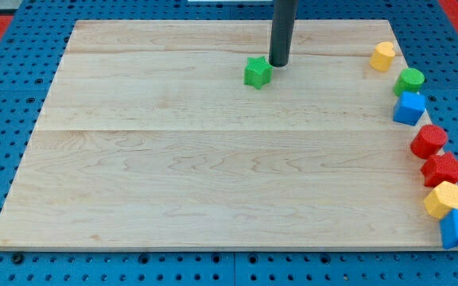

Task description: Move the yellow heart to the top right of the green star

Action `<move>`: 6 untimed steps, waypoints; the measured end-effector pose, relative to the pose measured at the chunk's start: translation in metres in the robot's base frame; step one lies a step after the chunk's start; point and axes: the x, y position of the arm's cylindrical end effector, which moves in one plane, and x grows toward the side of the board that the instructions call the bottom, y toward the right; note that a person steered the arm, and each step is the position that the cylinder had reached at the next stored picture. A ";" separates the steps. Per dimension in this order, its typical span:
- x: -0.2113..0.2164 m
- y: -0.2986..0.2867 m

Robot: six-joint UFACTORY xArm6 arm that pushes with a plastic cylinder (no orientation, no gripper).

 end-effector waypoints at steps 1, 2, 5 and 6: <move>0.037 -0.021; 0.095 -0.021; 0.030 0.098; -0.046 0.105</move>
